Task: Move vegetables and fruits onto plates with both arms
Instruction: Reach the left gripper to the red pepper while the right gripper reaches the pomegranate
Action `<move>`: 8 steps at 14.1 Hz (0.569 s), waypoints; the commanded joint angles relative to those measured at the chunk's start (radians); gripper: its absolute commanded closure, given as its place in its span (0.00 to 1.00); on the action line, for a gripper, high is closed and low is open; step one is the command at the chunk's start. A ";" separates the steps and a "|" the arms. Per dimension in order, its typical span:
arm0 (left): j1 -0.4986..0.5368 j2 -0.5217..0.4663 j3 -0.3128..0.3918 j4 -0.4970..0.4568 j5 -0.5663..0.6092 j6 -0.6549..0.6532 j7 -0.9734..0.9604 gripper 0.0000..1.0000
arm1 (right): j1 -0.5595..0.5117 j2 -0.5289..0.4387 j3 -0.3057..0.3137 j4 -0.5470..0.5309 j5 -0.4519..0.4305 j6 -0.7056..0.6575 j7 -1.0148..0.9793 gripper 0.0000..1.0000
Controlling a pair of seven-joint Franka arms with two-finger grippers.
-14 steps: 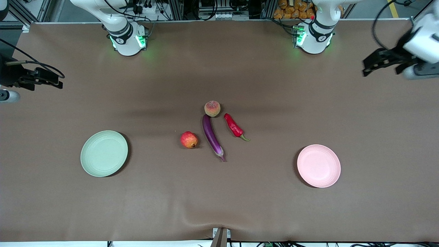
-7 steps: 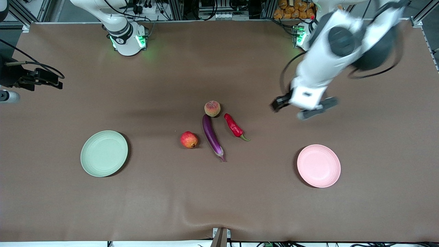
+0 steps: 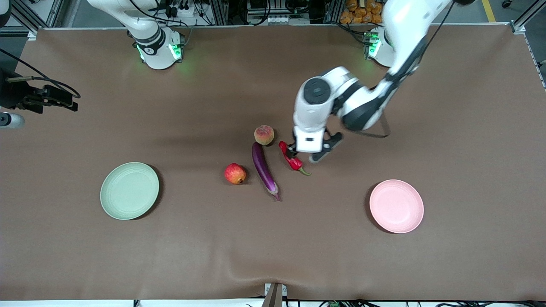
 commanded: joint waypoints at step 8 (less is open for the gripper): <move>-0.024 0.179 0.017 0.056 0.092 0.130 -0.112 0.42 | -0.001 0.016 0.011 0.004 -0.006 0.016 0.002 0.00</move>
